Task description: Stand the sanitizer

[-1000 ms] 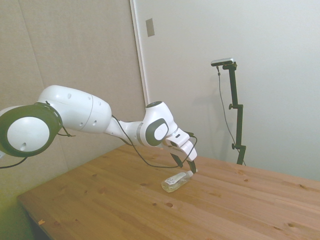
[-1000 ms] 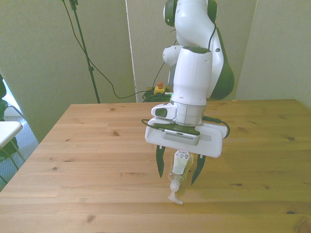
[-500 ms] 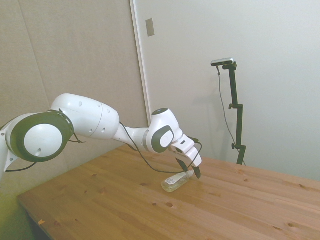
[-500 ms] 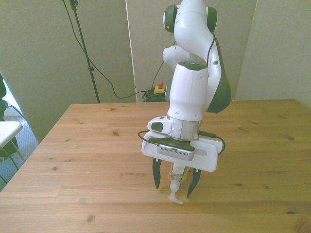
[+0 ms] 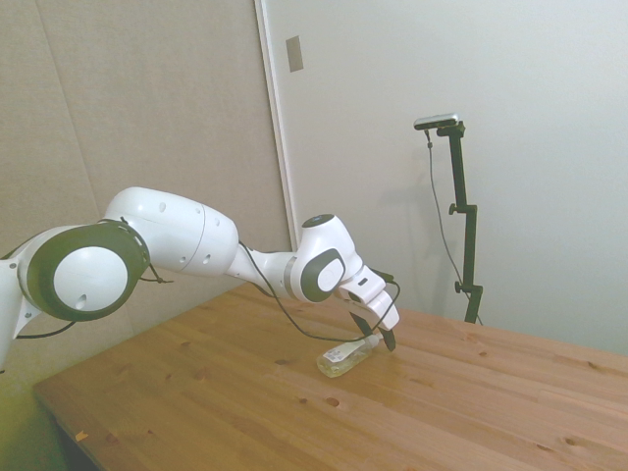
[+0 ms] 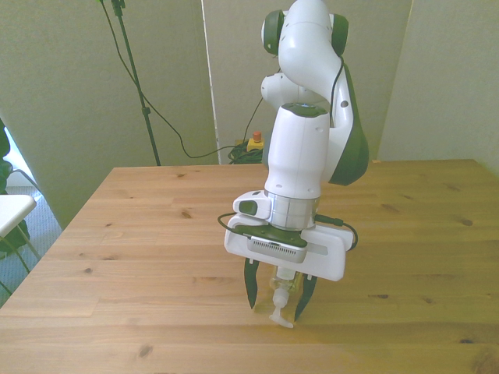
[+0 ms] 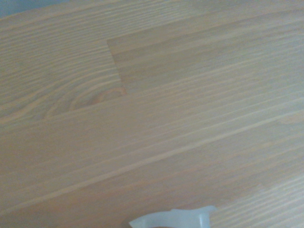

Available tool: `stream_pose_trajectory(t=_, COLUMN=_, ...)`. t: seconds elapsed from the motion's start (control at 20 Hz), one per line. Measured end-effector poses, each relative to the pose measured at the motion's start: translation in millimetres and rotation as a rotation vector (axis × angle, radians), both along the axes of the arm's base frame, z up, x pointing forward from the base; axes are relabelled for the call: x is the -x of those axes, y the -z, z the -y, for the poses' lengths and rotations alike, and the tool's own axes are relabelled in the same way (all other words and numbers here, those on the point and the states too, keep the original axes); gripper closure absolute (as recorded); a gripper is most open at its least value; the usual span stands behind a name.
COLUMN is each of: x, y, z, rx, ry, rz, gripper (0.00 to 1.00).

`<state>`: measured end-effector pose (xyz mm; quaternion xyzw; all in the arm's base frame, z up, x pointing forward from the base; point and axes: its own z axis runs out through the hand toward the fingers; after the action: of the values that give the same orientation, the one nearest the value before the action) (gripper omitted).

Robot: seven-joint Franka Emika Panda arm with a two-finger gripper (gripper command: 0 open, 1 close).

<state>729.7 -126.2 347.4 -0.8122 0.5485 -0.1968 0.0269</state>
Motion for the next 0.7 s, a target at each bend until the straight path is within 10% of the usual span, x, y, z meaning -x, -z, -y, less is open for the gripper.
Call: stream_pose_trajectory(t=0.7, x=1.2, y=0.5, z=12.4, rx=-0.053, ry=0.053, rz=0.013, gripper=1.0)
